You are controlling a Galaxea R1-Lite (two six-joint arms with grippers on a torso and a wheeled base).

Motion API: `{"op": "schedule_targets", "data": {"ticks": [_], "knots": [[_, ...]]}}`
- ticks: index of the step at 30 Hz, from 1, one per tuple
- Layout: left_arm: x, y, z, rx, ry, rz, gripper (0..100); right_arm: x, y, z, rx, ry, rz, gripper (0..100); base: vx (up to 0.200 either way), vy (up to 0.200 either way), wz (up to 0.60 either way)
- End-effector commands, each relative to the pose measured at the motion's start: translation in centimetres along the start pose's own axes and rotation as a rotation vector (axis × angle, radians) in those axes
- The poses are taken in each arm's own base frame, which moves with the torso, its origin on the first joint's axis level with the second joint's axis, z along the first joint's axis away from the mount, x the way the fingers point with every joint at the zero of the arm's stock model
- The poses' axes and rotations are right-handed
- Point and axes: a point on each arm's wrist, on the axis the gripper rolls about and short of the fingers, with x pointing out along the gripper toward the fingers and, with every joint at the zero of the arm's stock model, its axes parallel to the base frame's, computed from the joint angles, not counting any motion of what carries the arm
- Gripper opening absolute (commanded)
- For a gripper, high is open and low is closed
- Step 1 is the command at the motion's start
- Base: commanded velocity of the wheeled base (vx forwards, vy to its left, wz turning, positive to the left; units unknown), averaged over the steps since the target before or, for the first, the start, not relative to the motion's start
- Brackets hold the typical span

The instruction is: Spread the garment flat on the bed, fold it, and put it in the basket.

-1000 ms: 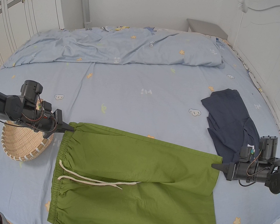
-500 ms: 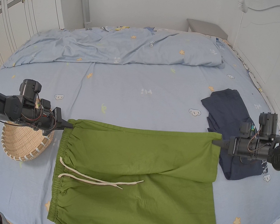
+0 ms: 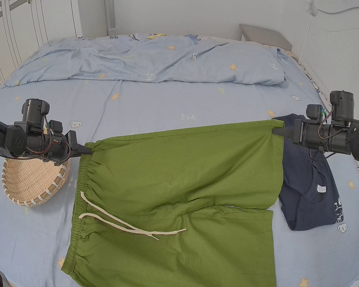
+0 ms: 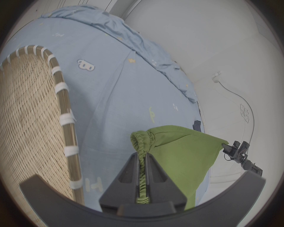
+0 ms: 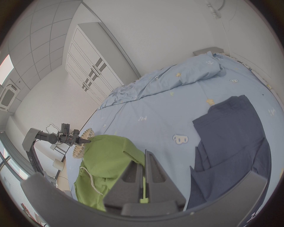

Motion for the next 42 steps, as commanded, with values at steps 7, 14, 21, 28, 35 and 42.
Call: {"op": "schedule_targets", "data": {"ticks": [7,14,21,28,35,42], "knots": [[-0.2,1.1,0.8,0.013,-0.064,0.005,0,5.1,-2.4,1.6,0.001,0.021,0.006,0,0.000,0.000,0.00],[0.2,1.7,1.1,0.027,-0.093,0.000,0,7.1,-3.4,1.9,-0.001,0.026,0.008,0,0.000,0.000,0.00],[0.1,2.1,1.4,0.034,-0.138,0.031,0,8.6,-4.1,2.1,-0.009,0.015,0.012,0,0.000,0.000,0.00],[0.2,2.4,1.4,0.034,-0.148,0.040,0,9.8,-4.1,2.1,-0.008,0.028,0.020,0,0.000,0.000,0.00],[0.1,2.8,1.7,0.030,-0.157,0.047,0,10.6,-4.8,2.0,-0.010,0.025,-0.007,0,0.000,0.000,0.00],[0.2,2.8,1.7,0.042,-0.169,0.040,100,11.0,-4.7,1.7,-0.010,0.031,-0.004,100,0.000,0.000,0.00]]}}
